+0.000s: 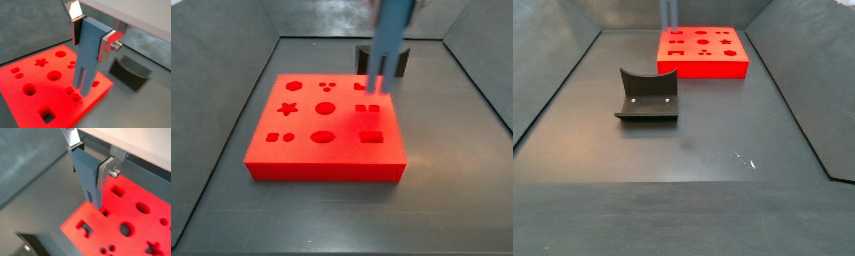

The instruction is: Insert the double-square object.

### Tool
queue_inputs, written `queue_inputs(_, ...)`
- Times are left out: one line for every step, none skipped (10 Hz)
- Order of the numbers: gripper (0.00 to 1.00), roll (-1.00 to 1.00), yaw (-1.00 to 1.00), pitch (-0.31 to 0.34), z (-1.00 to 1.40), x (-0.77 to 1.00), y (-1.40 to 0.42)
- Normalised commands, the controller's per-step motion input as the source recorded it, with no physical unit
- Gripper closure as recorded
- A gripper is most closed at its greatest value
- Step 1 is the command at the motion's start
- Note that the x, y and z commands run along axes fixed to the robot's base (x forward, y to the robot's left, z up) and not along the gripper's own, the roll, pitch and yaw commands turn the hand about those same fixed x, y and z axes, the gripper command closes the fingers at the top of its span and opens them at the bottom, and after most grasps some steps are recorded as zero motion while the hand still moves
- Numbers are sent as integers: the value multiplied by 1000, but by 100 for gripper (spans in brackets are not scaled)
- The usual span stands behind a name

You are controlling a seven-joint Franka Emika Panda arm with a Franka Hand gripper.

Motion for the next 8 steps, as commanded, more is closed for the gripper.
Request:
queue_inputs(100,0,157,0,-214,-220,-34)
queue_inputs(100,-13,0,0,-31,0,-3)
queue_inputs(100,0,-114,-14,-186,0,-123)
queue_inputs(100,24,-300,-17,-223,0,-111)
queue_inputs(100,0,-143,0,0,0,0)
queue_inputs(100,0,0,0,-17,0,0)
queue_inputs(100,20,-66,0,-66,40,-11)
queue_inputs(100,57,-97,0,-140,69,-6)
